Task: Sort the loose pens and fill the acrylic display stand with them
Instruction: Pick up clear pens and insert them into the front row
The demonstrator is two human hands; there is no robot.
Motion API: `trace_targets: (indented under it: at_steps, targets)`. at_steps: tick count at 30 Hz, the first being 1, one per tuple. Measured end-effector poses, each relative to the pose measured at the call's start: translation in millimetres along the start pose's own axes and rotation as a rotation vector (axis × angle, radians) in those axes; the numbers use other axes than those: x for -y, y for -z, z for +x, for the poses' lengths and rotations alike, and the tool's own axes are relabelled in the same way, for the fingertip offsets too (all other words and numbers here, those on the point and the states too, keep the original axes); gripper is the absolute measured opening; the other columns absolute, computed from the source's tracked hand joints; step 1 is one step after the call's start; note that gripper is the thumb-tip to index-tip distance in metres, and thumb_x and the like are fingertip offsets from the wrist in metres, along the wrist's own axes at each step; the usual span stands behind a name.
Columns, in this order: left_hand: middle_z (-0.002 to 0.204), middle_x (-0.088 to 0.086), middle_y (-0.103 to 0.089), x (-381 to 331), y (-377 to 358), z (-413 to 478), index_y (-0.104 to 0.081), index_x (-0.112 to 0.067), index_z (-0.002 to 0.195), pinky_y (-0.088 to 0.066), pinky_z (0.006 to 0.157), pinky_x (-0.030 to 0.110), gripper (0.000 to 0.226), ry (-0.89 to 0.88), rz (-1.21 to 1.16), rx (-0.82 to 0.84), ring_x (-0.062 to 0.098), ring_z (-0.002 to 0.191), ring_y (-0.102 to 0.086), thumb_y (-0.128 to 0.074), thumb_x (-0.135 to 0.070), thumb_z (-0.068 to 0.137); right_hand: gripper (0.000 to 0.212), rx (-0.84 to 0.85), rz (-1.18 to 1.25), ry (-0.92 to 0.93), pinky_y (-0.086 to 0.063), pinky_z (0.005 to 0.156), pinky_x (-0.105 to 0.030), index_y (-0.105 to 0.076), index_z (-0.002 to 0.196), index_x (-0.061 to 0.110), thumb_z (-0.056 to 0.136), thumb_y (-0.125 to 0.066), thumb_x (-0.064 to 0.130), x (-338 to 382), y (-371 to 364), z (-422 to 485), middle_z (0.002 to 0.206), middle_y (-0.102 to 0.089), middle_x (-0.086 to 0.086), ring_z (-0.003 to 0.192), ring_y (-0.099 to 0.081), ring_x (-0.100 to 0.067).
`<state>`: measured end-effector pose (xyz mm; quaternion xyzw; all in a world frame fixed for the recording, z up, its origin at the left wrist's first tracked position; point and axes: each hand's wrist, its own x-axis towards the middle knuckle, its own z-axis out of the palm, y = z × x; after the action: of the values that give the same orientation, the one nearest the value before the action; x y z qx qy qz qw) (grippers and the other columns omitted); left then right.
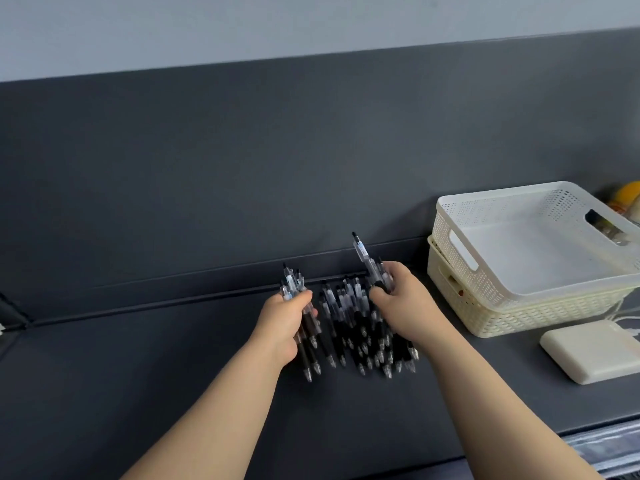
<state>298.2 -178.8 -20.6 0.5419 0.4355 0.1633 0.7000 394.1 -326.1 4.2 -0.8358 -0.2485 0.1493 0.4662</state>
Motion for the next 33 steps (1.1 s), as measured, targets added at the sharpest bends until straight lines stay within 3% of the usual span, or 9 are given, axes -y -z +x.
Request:
trace_targets:
  at_steps: [4,8,10,12,14,18,25,30,33]
  targets:
    - [0.064,0.001,-0.054,-15,17,-24,-0.065,-0.007,0.091,-0.043,0.046,0.022,0.007,0.053,-0.333,0.049,0.012,0.056,-0.05,-0.065,-0.012,0.086,0.027,0.137,0.202,0.055,-0.044,0.055,-0.024,-0.051,0.113,0.028,0.089,-0.053,0.017,26,-30,-12,0.064,-0.059,0.009,0.052,-0.051,-0.008]
    - [0.072,0.003,-0.064,-21,49,-41,-0.068,-0.009,0.099,-0.048,0.058,0.028,0.017,0.038,-0.409,0.005,0.017,0.062,-0.06,-0.064,-0.02,0.087,0.028,0.27,0.166,0.164,-0.04,0.049,-0.014,-0.051,0.117,0.031,0.09,-0.053,0.021,55,-68,-32,0.073,-0.061,0.01,0.057,-0.052,-0.006]
    - [0.084,0.006,-0.072,-19,69,-49,-0.069,-0.01,0.103,-0.051,0.059,0.03,0.019,0.036,-0.461,0.003,0.02,0.071,-0.068,-0.06,-0.021,0.091,0.028,0.303,0.132,0.212,-0.038,0.049,-0.008,-0.052,0.115,0.029,0.089,-0.053,0.02,70,-90,-39,0.079,-0.063,0.011,0.054,-0.052,0.003]
    - [0.096,0.01,-0.073,-15,91,-55,-0.068,-0.007,0.111,-0.053,0.065,0.032,0.025,0.049,-0.519,-0.003,0.023,0.081,-0.07,-0.057,-0.021,0.093,0.019,0.316,0.086,0.26,-0.039,0.055,-0.01,-0.055,0.105,0.027,0.088,-0.052,0.018,82,-115,-48,0.082,-0.062,0.009,0.065,-0.055,0.004]
    - [0.104,0.012,-0.072,-11,117,-63,-0.065,-0.007,0.116,-0.053,0.068,0.033,0.029,0.065,-0.58,-0.011,0.023,0.086,-0.07,-0.055,-0.021,0.093,0.014,0.315,0.016,0.303,-0.039,0.063,-0.017,-0.056,0.1,0.022,0.088,-0.05,0.018,96,-141,-60,0.092,-0.06,0.001,0.083,-0.056,-0.009]
    - [0.104,0.009,-0.072,-7,181,-87,-0.064,-0.009,0.118,-0.053,0.069,0.032,0.03,0.043,-0.678,-0.024,0.021,0.088,-0.07,-0.054,-0.024,0.094,0.017,0.322,-0.045,0.409,-0.039,0.064,-0.011,-0.054,0.107,0.02,0.092,-0.045,0.019,131,-194,-97,0.1,-0.051,0.002,0.084,-0.05,-0.006]
    - [0.086,0.004,-0.075,1,324,-146,-0.071,-0.013,0.101,-0.053,0.064,0.029,0.024,-0.033,-0.725,-0.07,0.016,0.078,-0.072,-0.057,-0.03,0.092,0.021,0.393,-0.046,0.519,-0.043,0.077,-0.024,-0.052,0.11,0.018,0.098,-0.036,0.019,209,-308,-179,0.103,-0.052,0.0,0.089,-0.052,-0.012]
    - [0.082,0.004,-0.075,15,448,-184,-0.07,-0.012,0.096,-0.052,0.07,0.03,0.023,-0.108,-0.76,-0.166,0.016,0.077,-0.071,-0.053,-0.028,0.094,0.025,0.404,-0.189,0.694,-0.033,0.089,-0.029,-0.054,0.097,0.016,0.097,-0.03,0.024,261,-412,-243,0.102,-0.053,-0.003,0.101,-0.043,-0.023]
    - [0.085,0.005,-0.075,26,517,-205,-0.071,-0.013,0.1,-0.052,0.066,0.029,0.023,-0.115,-0.787,-0.236,0.016,0.079,-0.071,-0.055,-0.029,0.093,0.034,0.442,-0.219,0.697,-0.027,0.101,-0.03,-0.055,0.114,0.018,0.096,-0.028,0.029,293,-462,-285,0.116,-0.046,-0.001,0.113,-0.034,-0.022]
